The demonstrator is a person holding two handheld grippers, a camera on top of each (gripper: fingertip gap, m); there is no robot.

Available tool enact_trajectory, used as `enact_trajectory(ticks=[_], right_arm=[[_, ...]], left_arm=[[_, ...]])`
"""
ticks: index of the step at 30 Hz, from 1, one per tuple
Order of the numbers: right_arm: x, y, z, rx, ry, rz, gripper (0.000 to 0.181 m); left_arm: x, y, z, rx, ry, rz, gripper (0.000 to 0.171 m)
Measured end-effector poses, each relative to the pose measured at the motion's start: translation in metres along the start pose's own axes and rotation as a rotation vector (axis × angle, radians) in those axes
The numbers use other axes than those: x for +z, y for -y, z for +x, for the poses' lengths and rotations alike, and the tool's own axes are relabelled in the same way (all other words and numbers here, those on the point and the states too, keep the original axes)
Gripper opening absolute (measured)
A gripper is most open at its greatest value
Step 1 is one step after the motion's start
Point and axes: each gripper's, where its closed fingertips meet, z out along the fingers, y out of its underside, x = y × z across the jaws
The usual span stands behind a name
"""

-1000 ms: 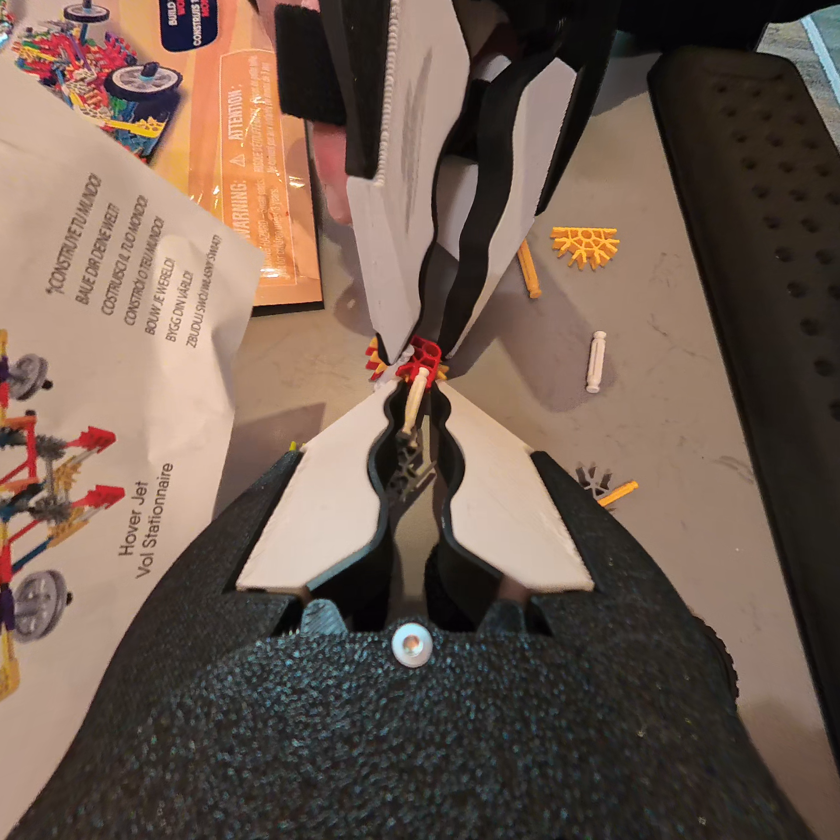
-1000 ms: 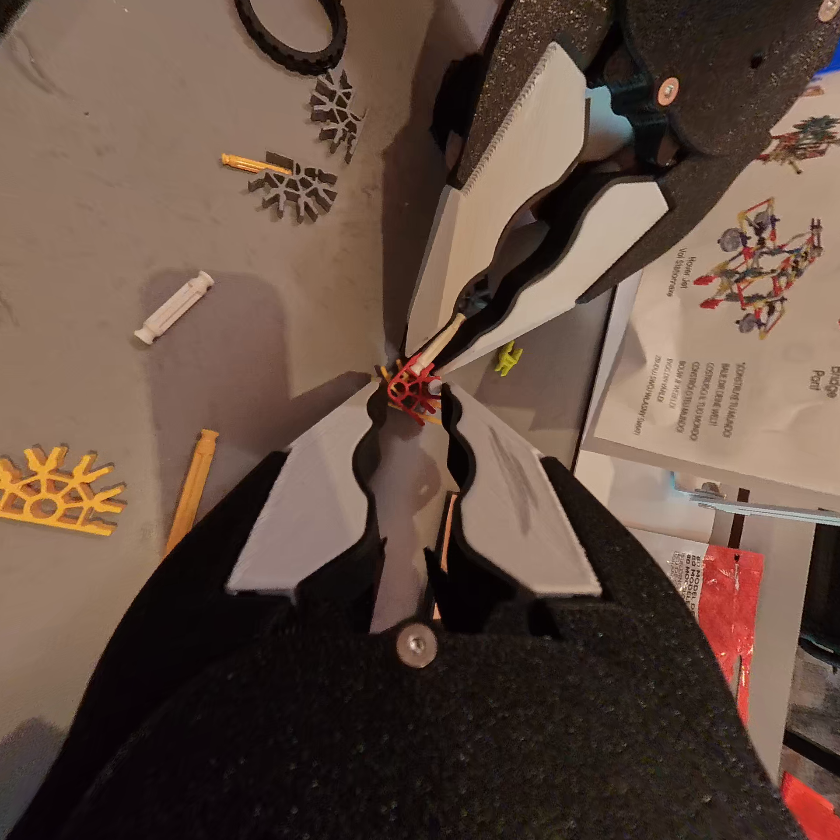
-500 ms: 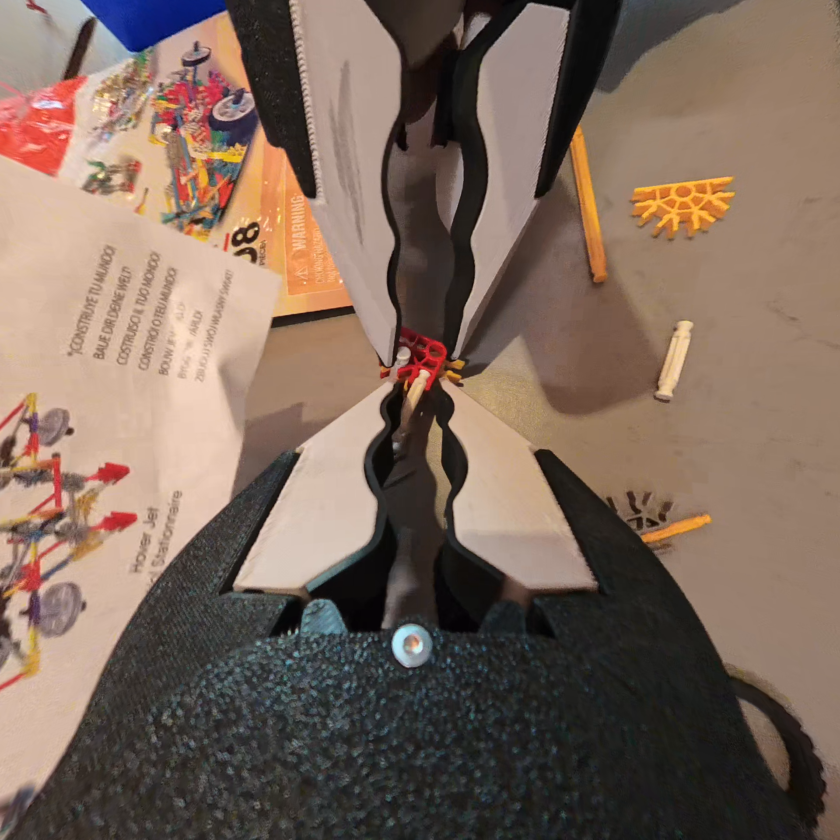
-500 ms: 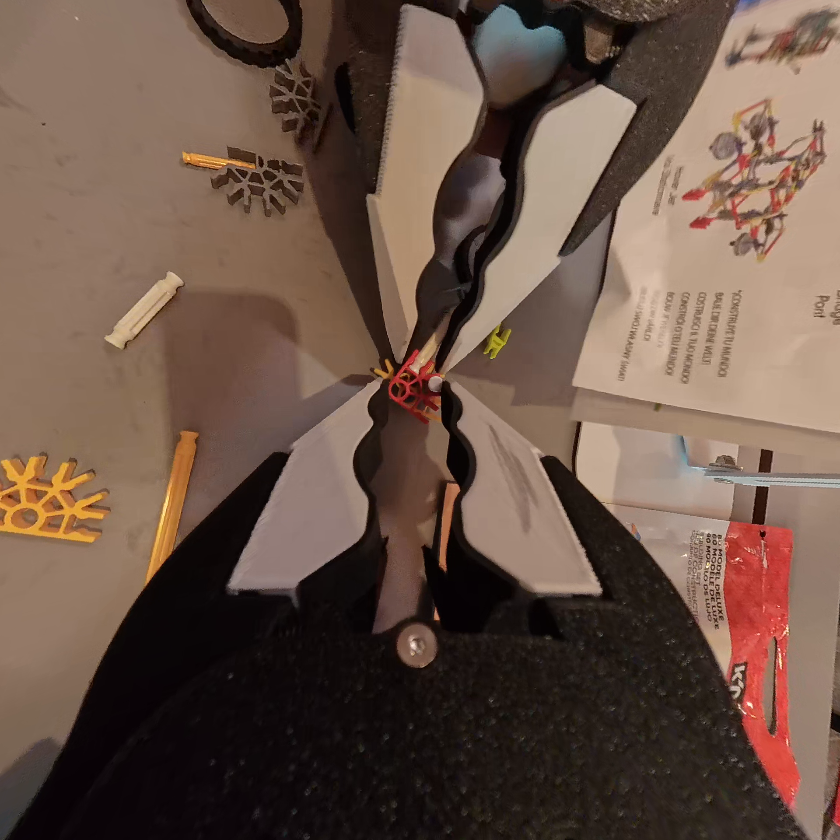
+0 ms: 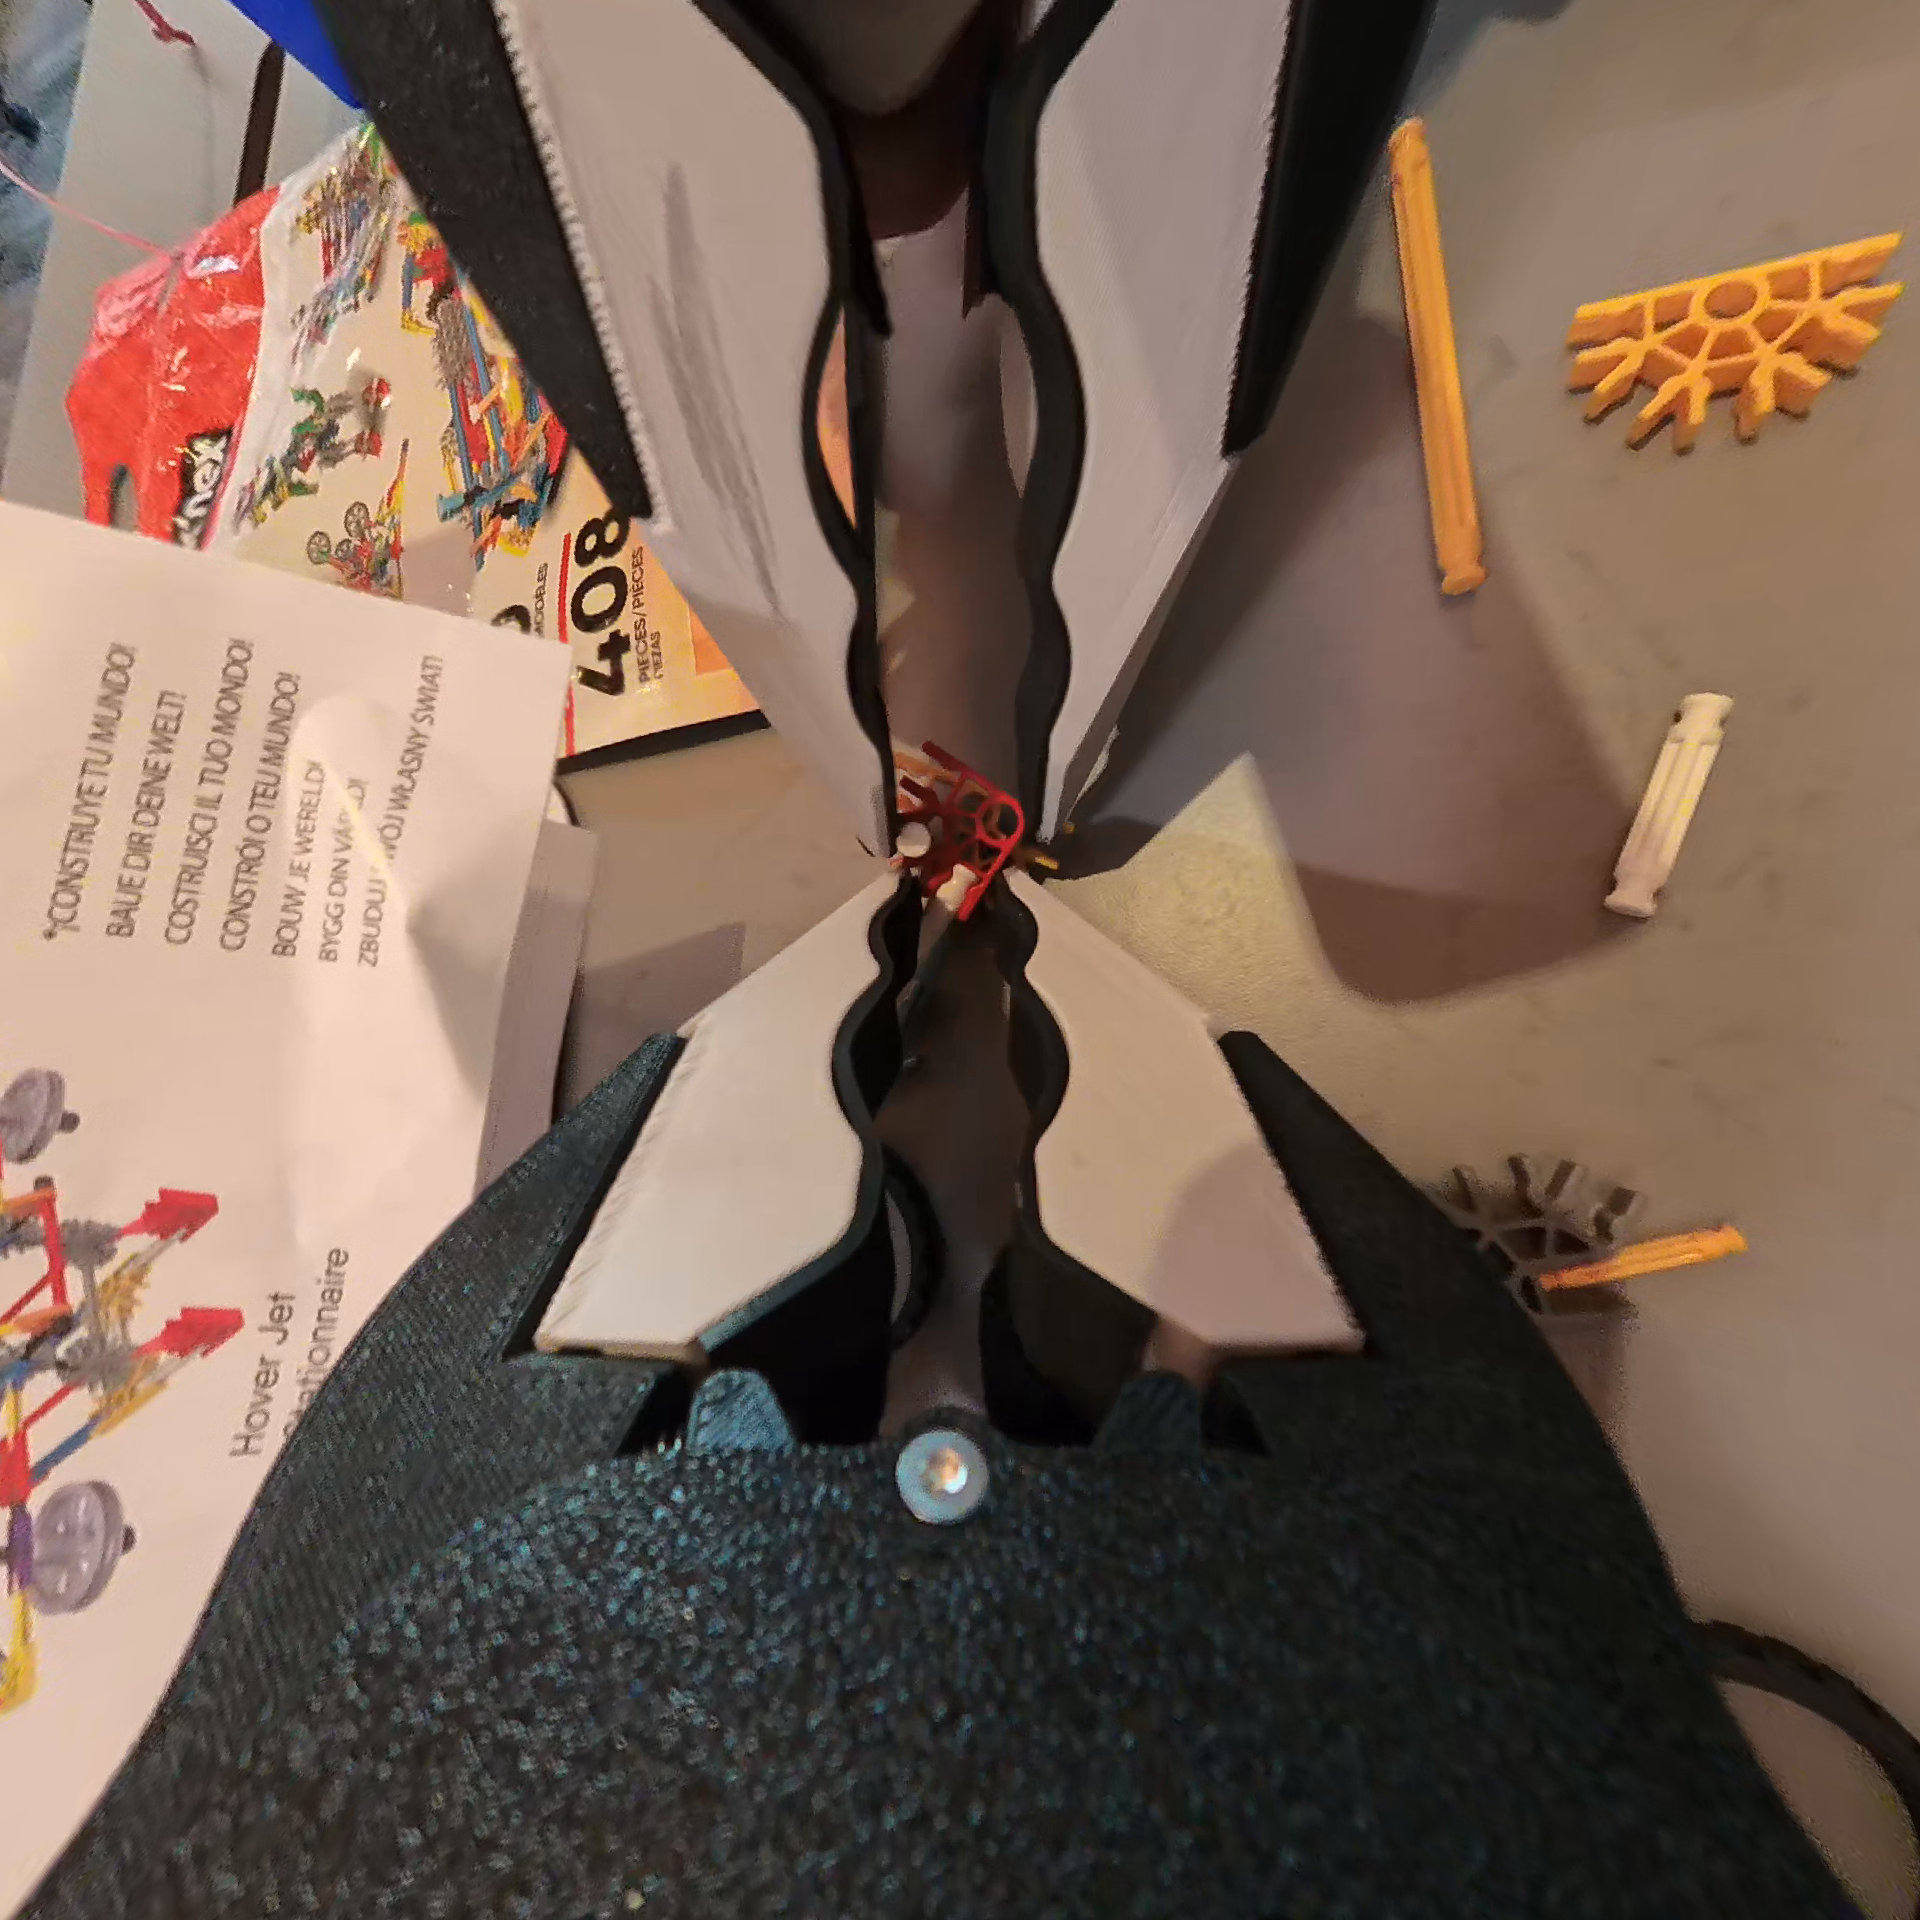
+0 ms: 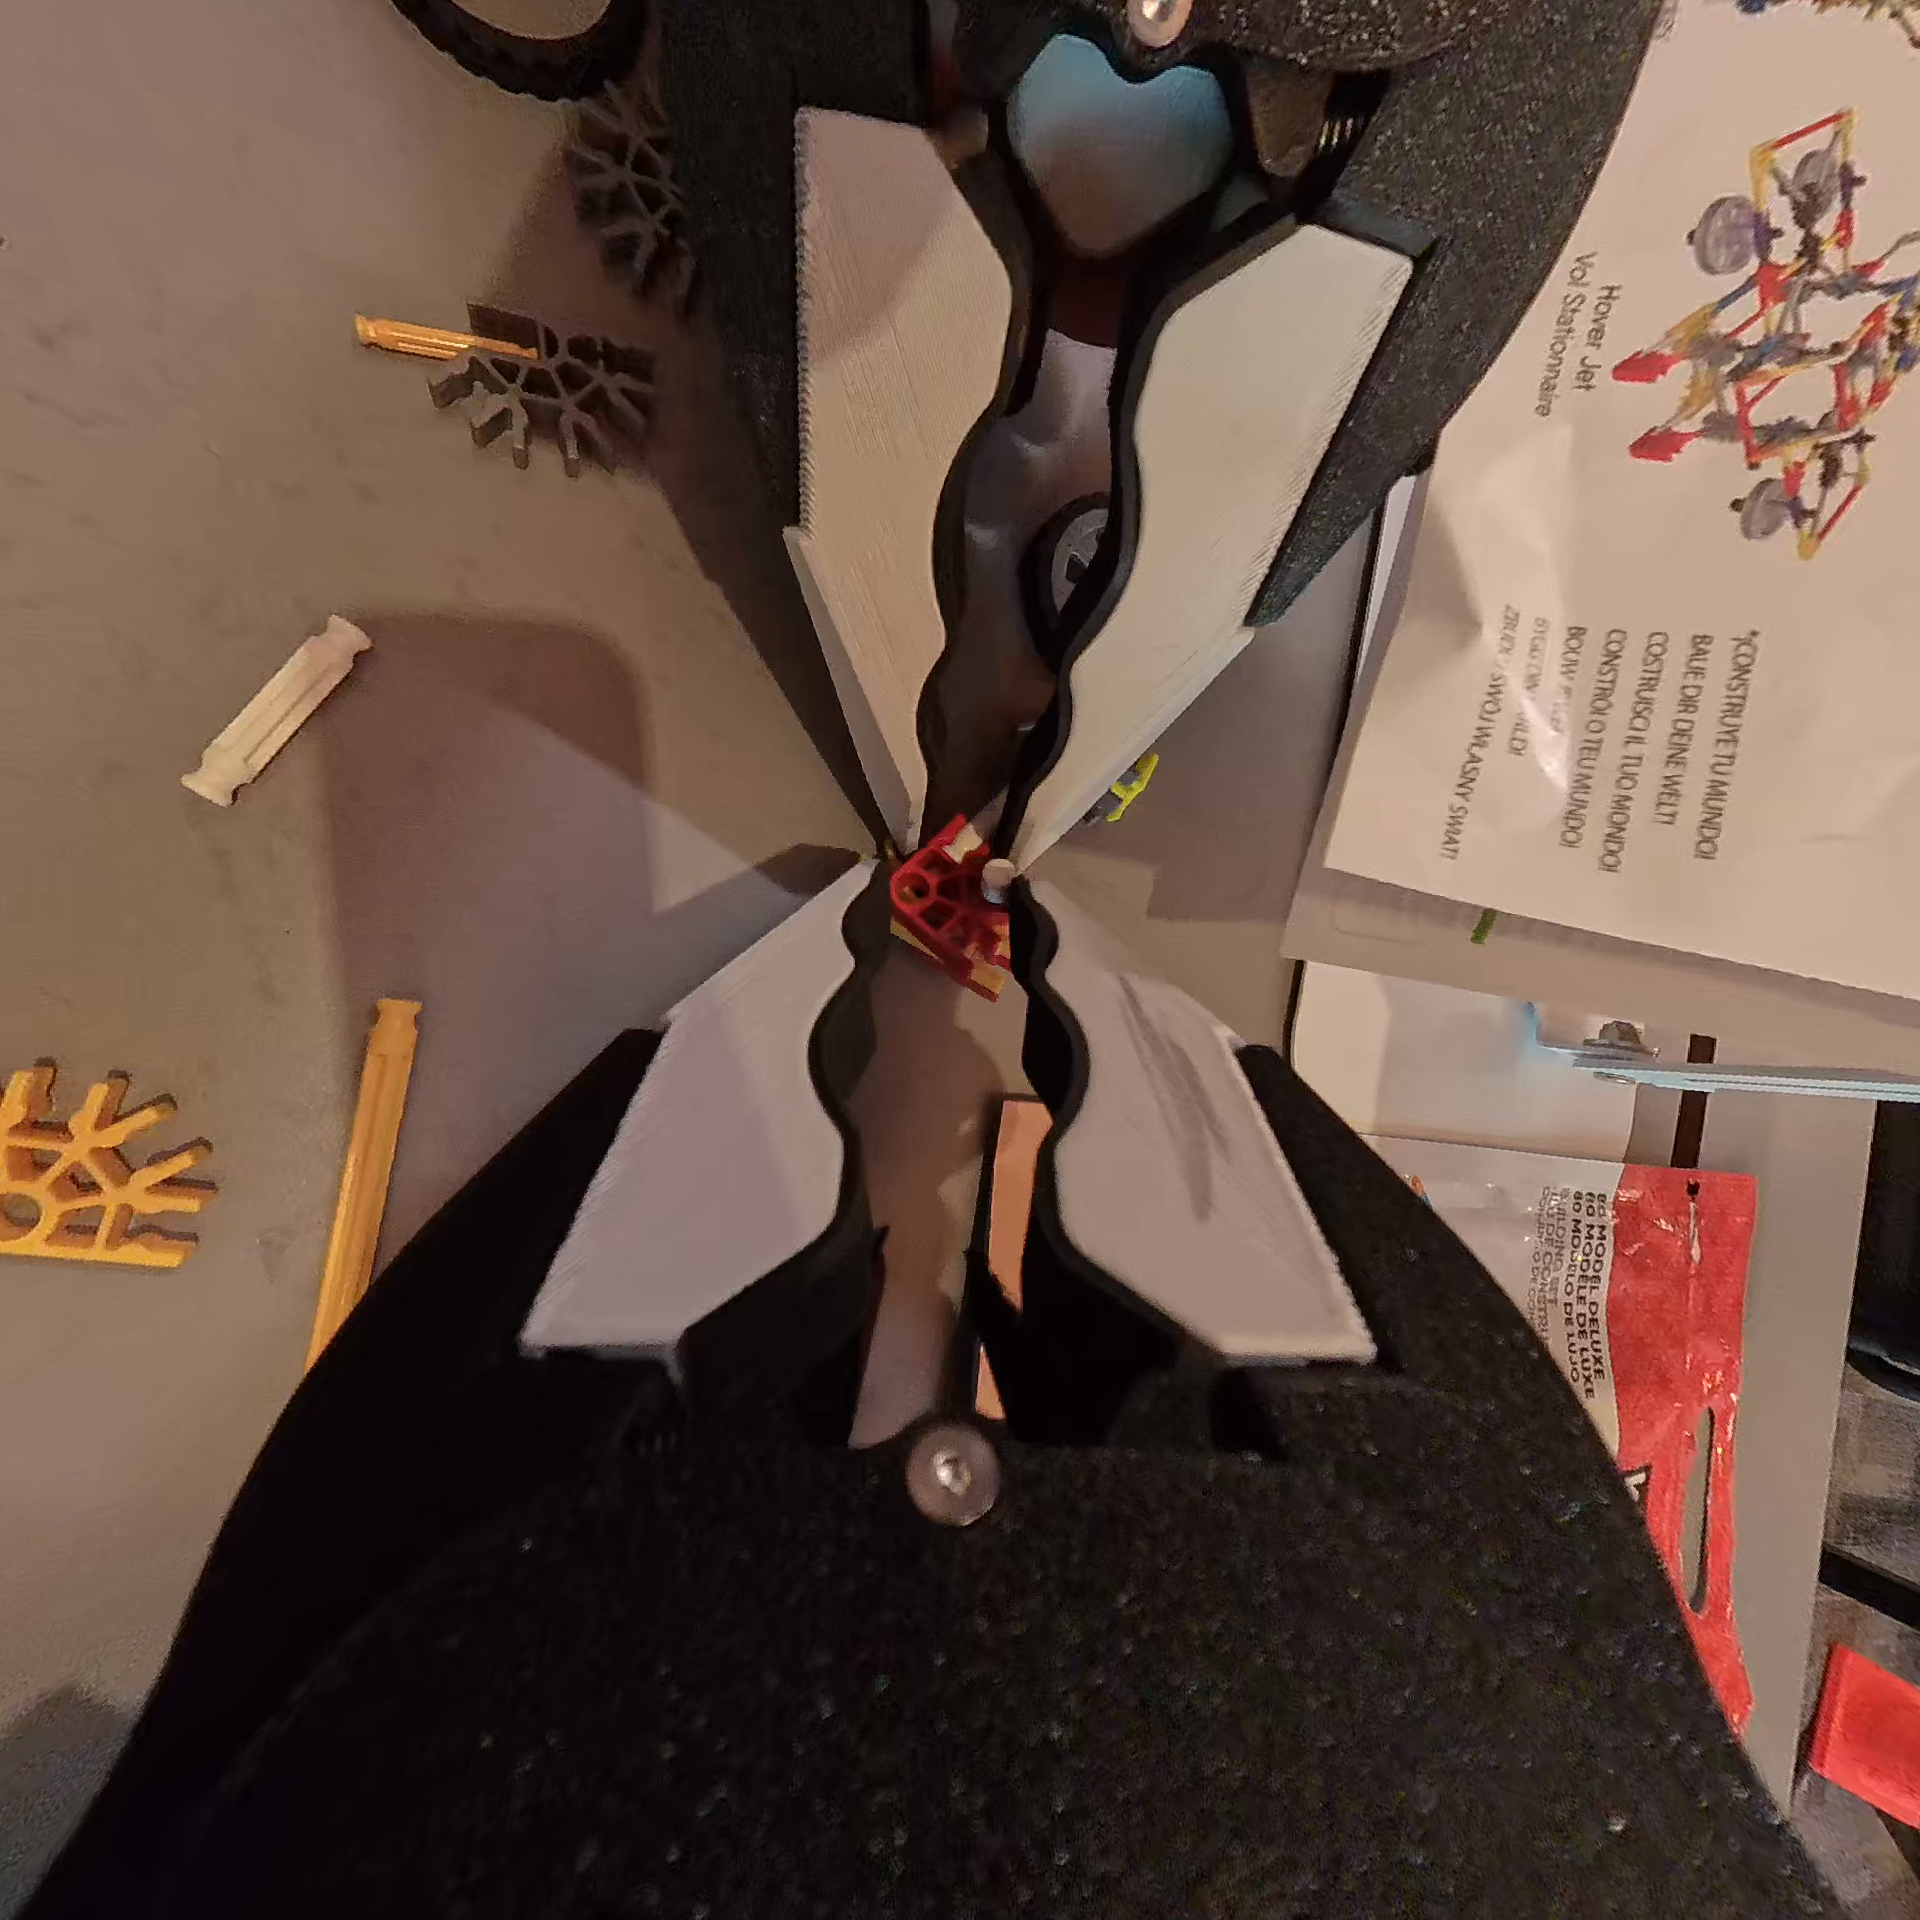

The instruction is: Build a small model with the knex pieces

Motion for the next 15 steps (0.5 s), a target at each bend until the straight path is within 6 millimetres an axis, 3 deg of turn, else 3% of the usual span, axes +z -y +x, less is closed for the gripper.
enact_trajectory(ticks=[15], right_arm=[[0.001, -0.005, 0.008, 0.089, -0.013, 0.025, 0.022]], left_arm=[[-0.003, 0.002, -0.014, 0.065, 0.147, -0.016, 0.021]])
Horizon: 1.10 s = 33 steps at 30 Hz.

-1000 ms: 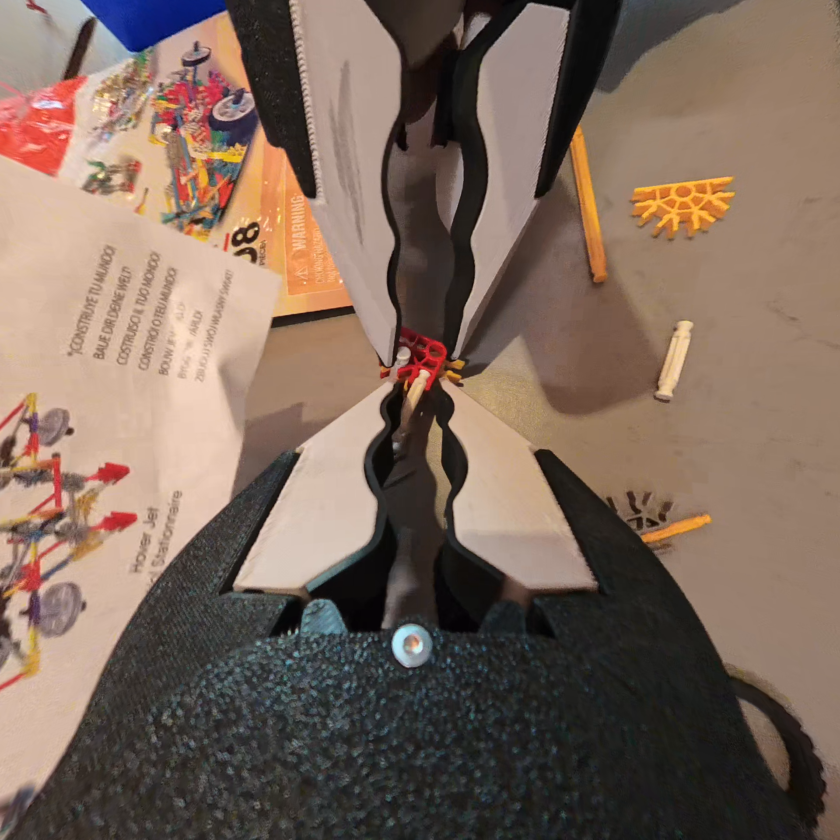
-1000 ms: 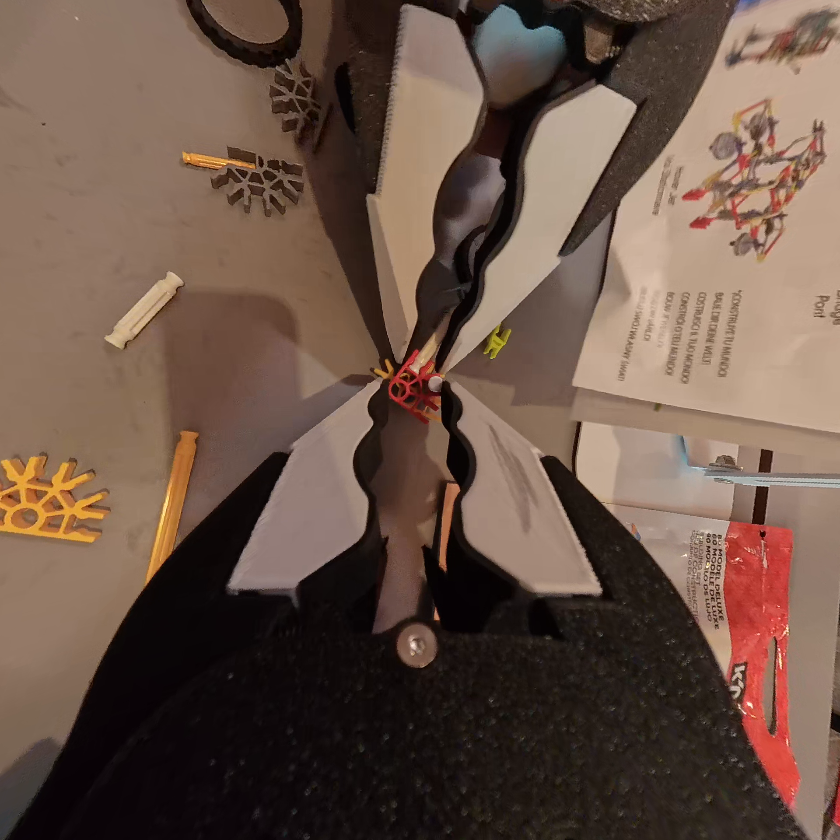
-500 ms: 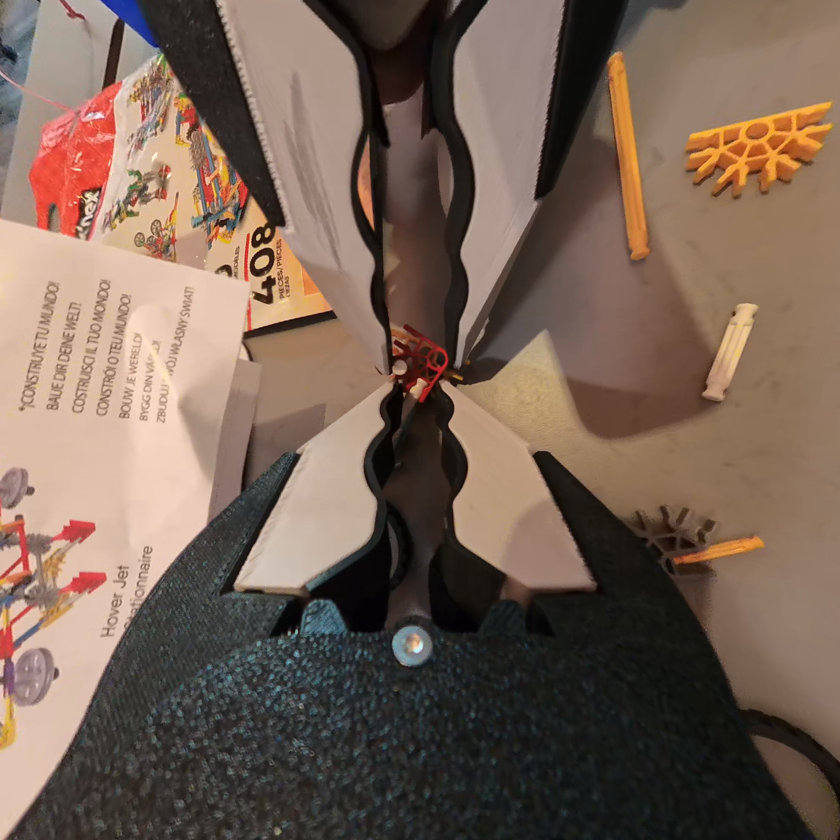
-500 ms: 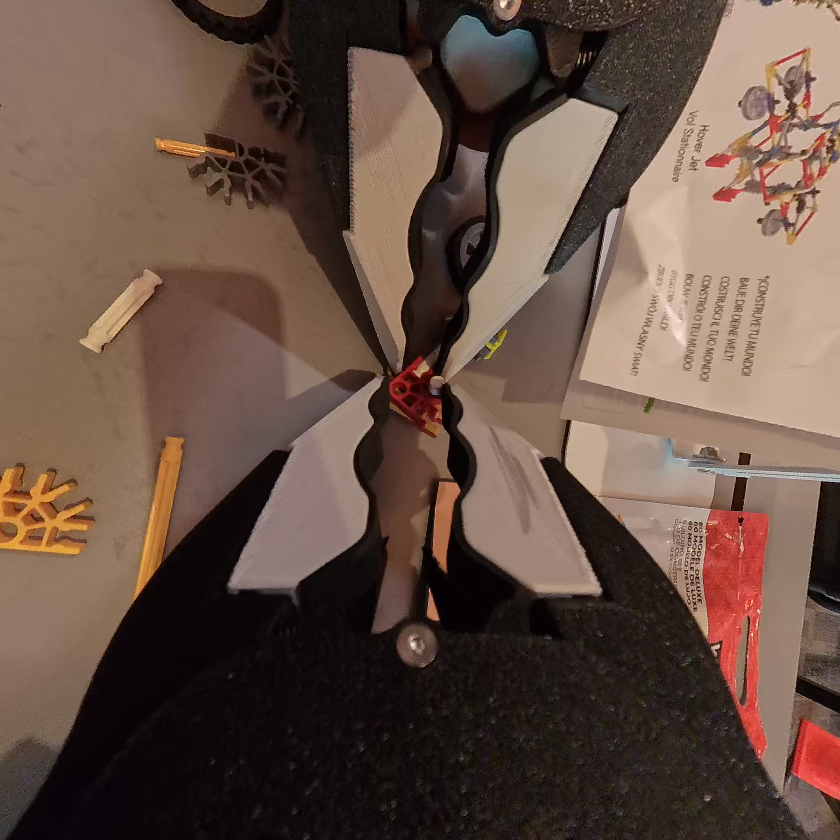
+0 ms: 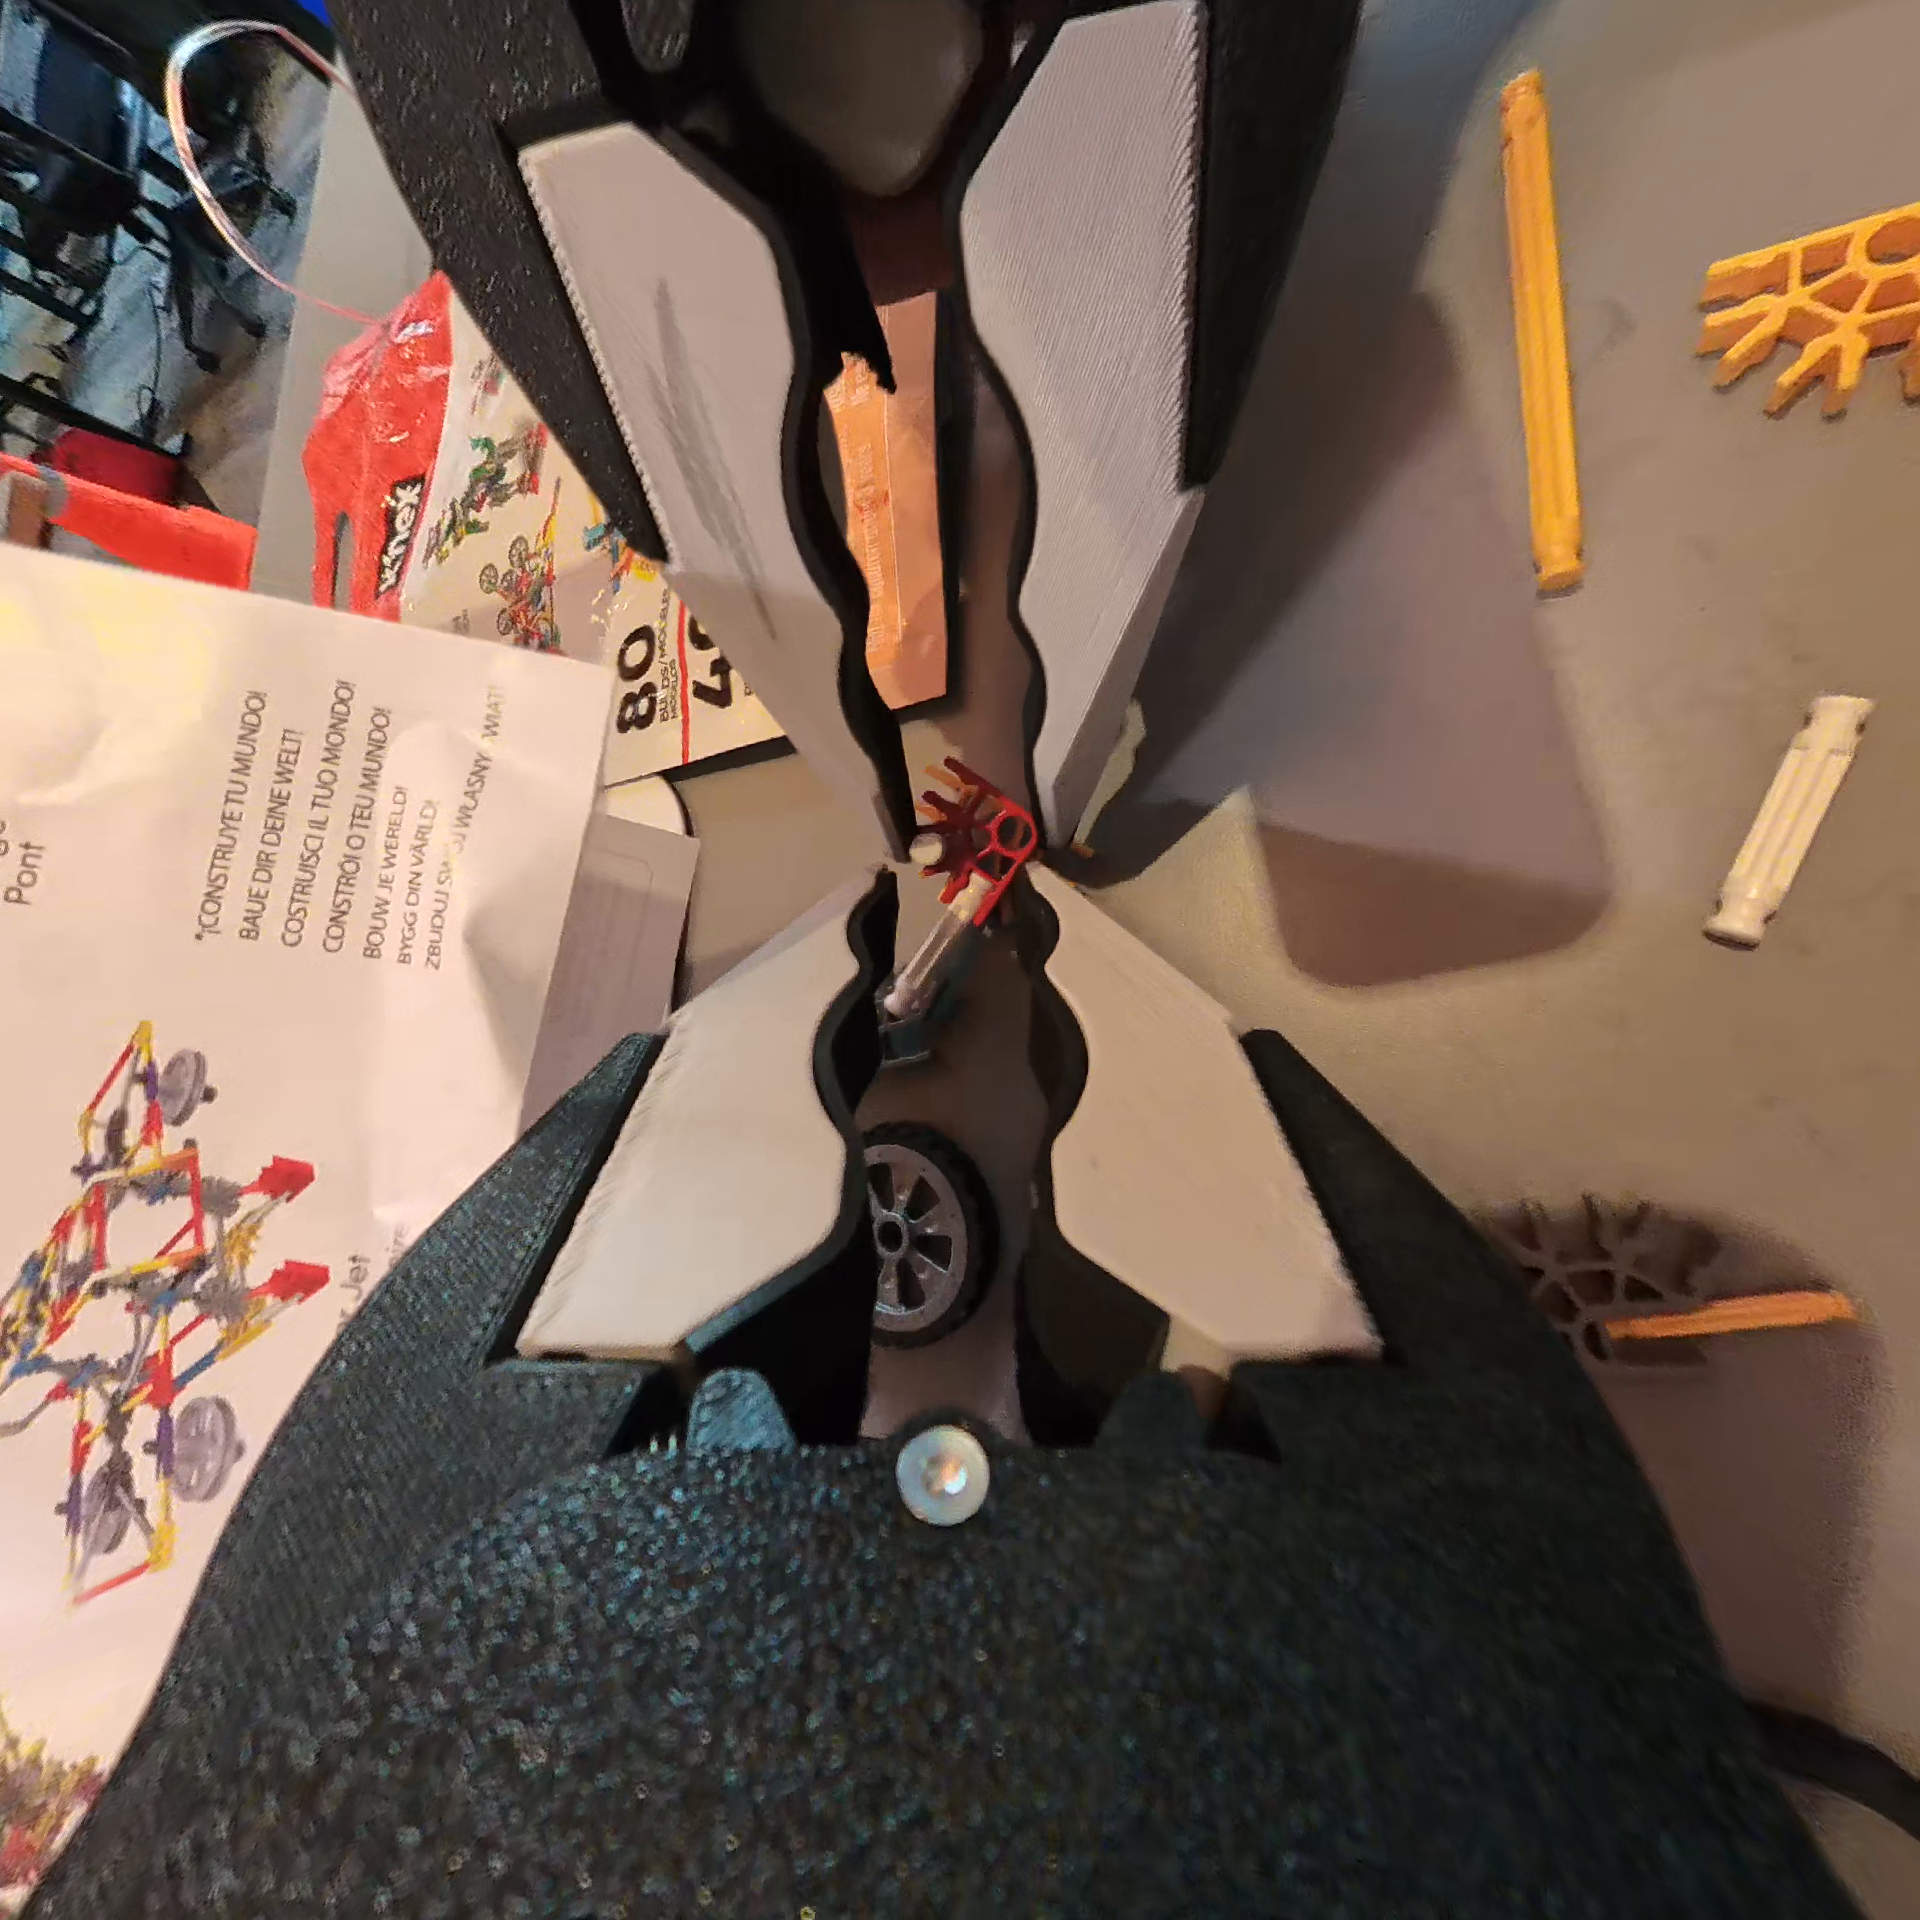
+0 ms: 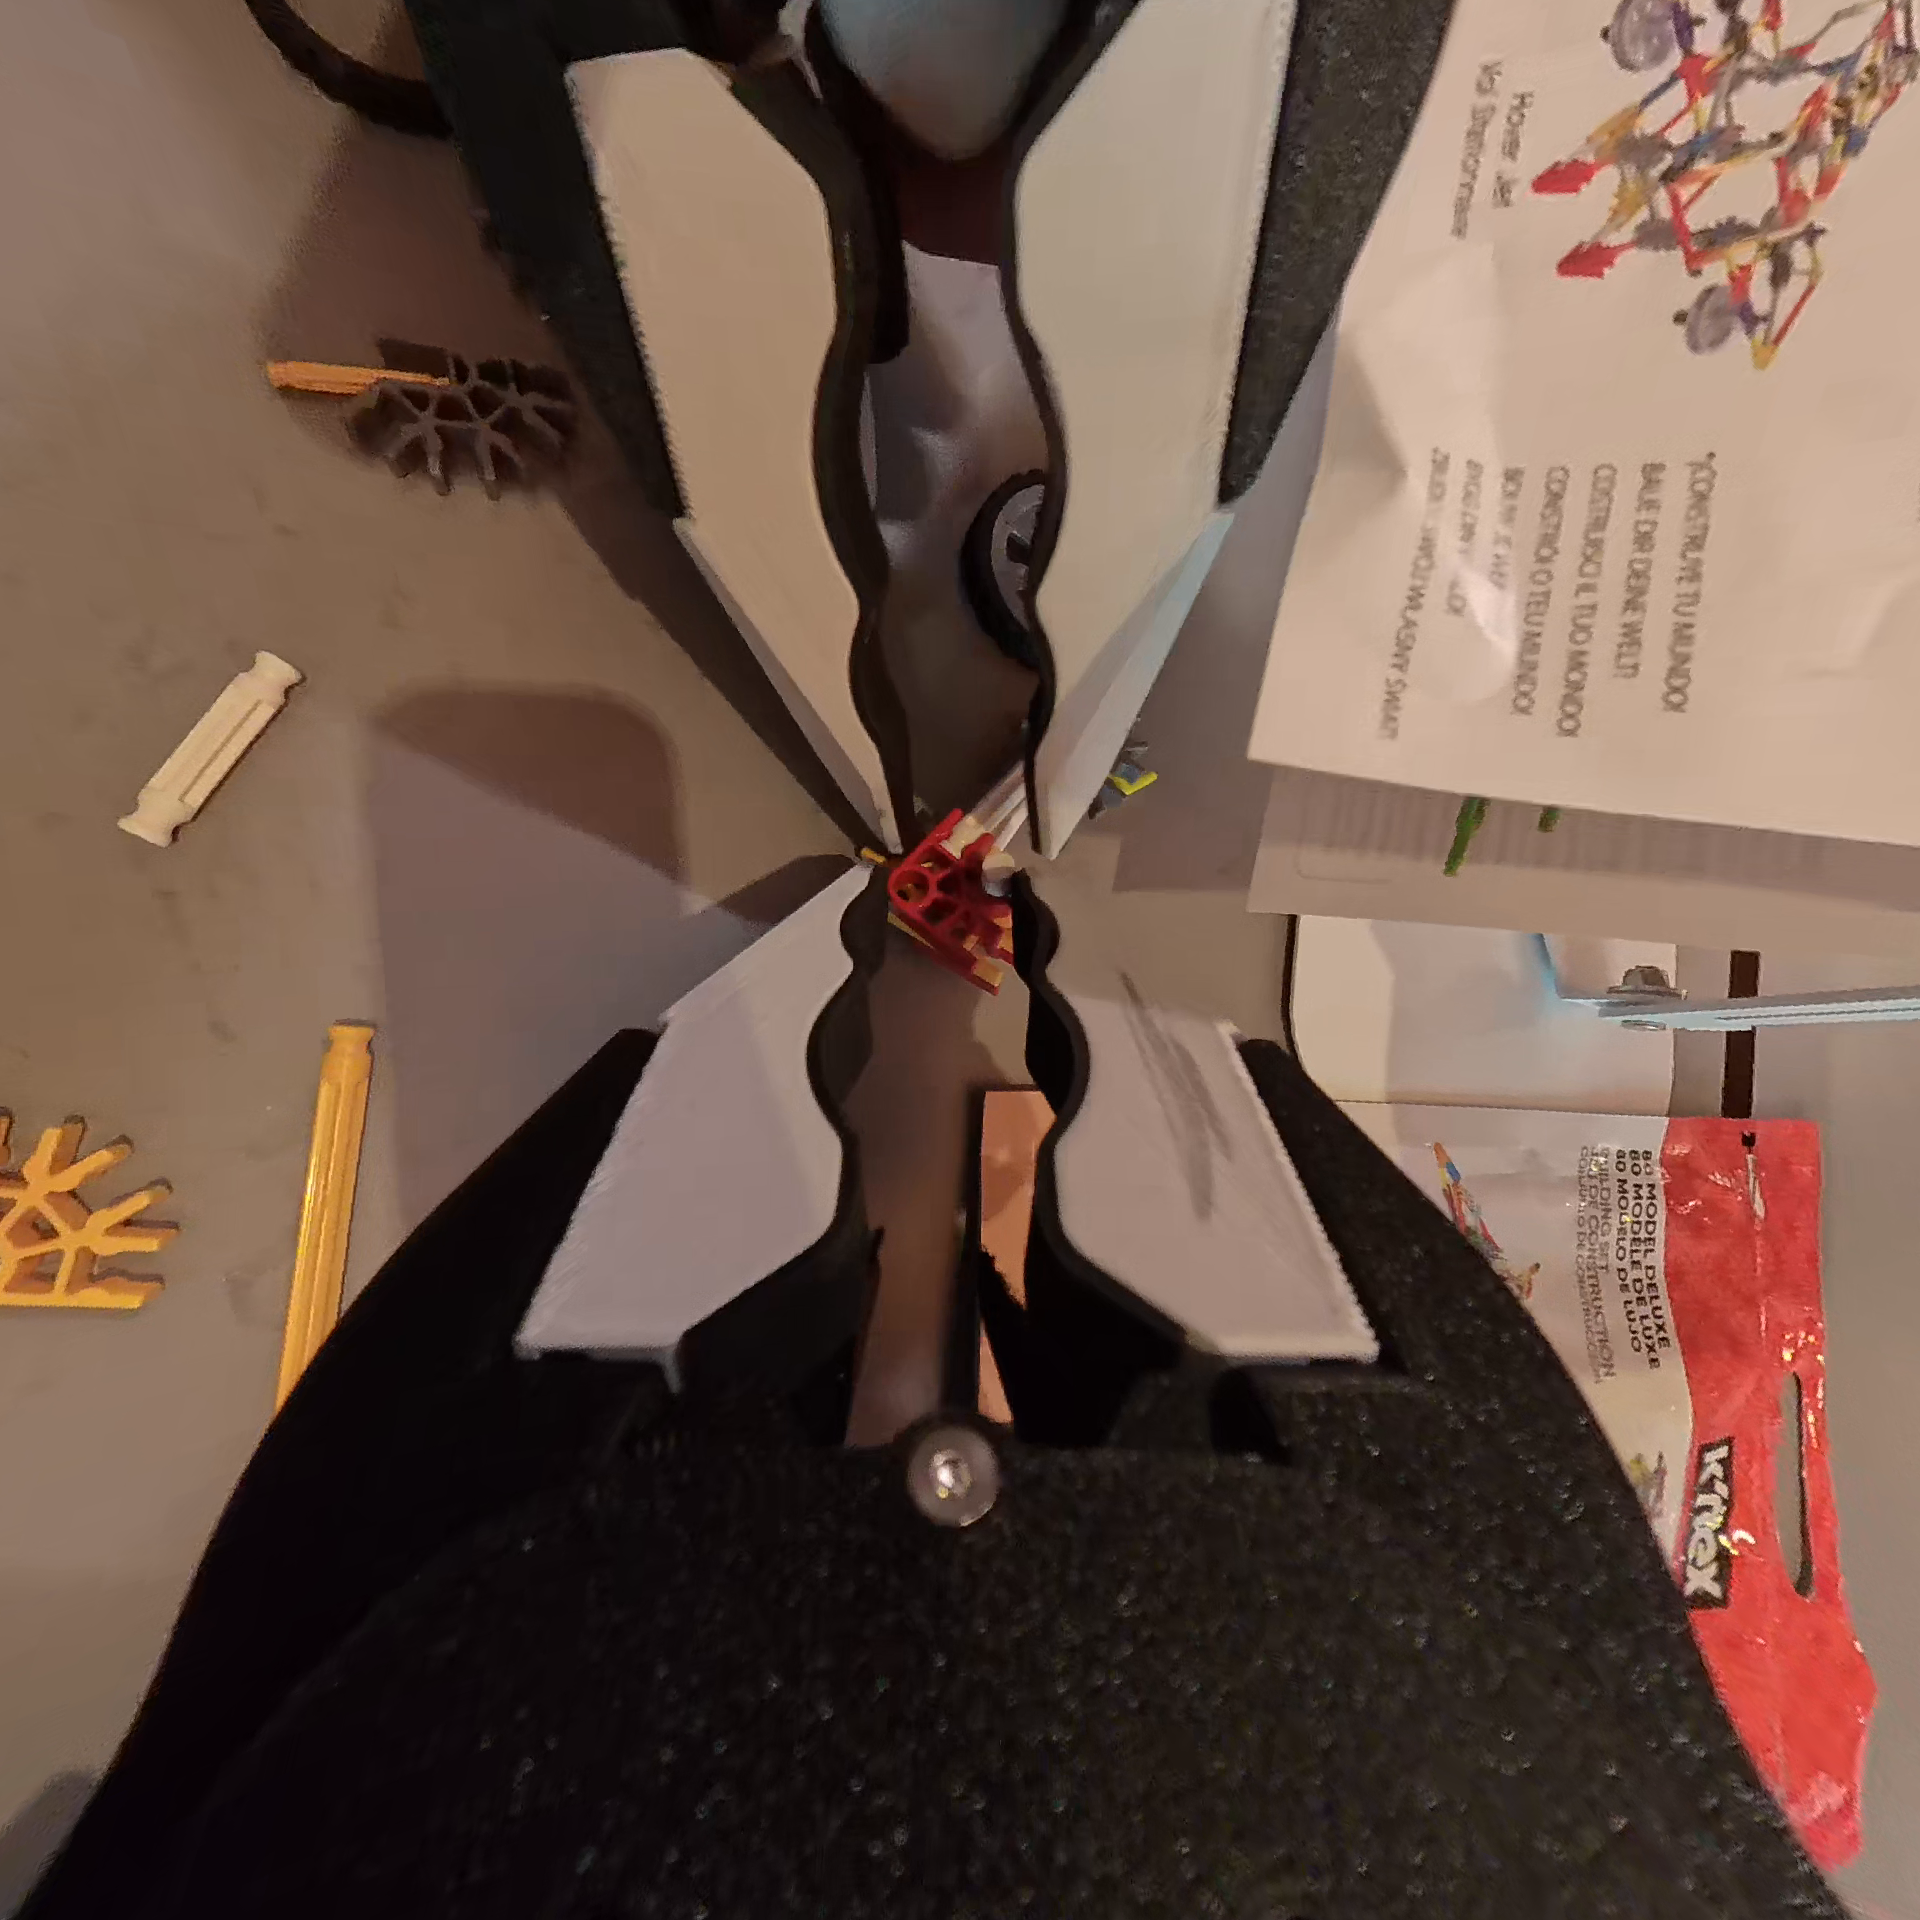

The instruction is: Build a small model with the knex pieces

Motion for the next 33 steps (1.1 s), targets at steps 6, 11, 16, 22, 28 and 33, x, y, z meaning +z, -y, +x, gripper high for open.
enact_trajectory(ticks=[6, 11, 16, 22, 28, 33], right_arm=[[0.0, 0.0, 0.002, 0.024, -0.006, 0.006, 0.022], [0.001, -0.001, 0.003, 0.002, -0.022, -0.003, 0.021], [0.002, 0.0, 0.003, -0.005, -0.031, -0.001, 0.019], [0.001, -0.002, 0.004, -0.001, -0.024, -0.003, 0.019], [0.002, -0.003, 0.004, -0.016, -0.038, -0.004, 0.02], [0.004, -0.003, 0.003, -0.02, -0.039, -0.004, 0.021]], left_arm=[[0.001, 0.004, -0.001, -0.005, 0.033, 0.016, 0.016], [0.003, 0.004, -0.002, -0.01, 0.073, 0.013, 0.015], [0.004, 0.004, -0.007, -0.028, 0.106, 0.03, 0.004], [0.006, 0.005, -0.009, -0.019, 0.138, 0.029, 0.002], [0.005, 0.002, -0.006, 0.004, 0.118, 0.01, 0.006], [0.003, 0.001, 0.0, -0.03, 0.042, 0.028, 0.015]])
